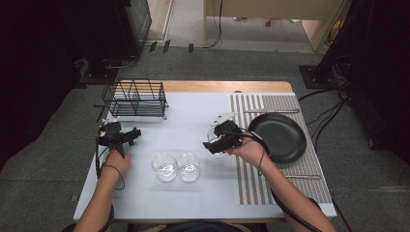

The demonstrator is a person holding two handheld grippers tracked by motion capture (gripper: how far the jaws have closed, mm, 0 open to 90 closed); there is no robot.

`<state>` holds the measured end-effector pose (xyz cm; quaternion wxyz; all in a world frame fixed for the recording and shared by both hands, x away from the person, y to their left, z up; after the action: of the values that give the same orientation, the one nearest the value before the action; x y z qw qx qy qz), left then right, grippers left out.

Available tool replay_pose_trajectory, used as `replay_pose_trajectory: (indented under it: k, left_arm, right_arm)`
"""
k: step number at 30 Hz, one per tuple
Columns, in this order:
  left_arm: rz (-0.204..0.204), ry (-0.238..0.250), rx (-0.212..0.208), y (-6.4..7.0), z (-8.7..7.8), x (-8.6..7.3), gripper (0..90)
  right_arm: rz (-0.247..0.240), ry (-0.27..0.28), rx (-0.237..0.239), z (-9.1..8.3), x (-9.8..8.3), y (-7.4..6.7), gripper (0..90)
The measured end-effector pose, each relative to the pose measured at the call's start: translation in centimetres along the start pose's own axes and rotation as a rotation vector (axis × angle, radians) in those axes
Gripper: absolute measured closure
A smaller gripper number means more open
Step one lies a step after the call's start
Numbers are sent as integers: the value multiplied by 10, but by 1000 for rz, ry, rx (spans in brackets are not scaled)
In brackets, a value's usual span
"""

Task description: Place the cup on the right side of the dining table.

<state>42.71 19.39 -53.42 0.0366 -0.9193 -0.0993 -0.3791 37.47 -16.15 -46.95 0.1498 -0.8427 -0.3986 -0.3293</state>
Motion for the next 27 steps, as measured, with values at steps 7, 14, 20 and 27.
replay_pose_trajectory:
  k: [7,14,20,27]
  left_arm:
    - [0,0,0,0,0,0,0]
    - [0,1,0,0,0,0,0]
    - [0,1,0,0,0,0,0]
    - [0,1,0,0,0,0,0]
  right_arm:
    - [8,7,-6,1,1,3,186]
    - [15,13,-16,3,3,6,186]
    - [19,18,-19,5,4,7,186]
    - [19,20,-29,5,4,10,186]
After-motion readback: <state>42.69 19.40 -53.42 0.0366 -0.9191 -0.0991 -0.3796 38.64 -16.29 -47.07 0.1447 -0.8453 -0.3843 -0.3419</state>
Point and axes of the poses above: each handheld gripper's, and its own axes: z roughly forward along the jaws, x roughly out of its top, y roughly to its right, the point moved 5 cm from there along z, roughly forward along the jaws, and after that the axes turned 1 degree about -z, right-handed, at the moved point
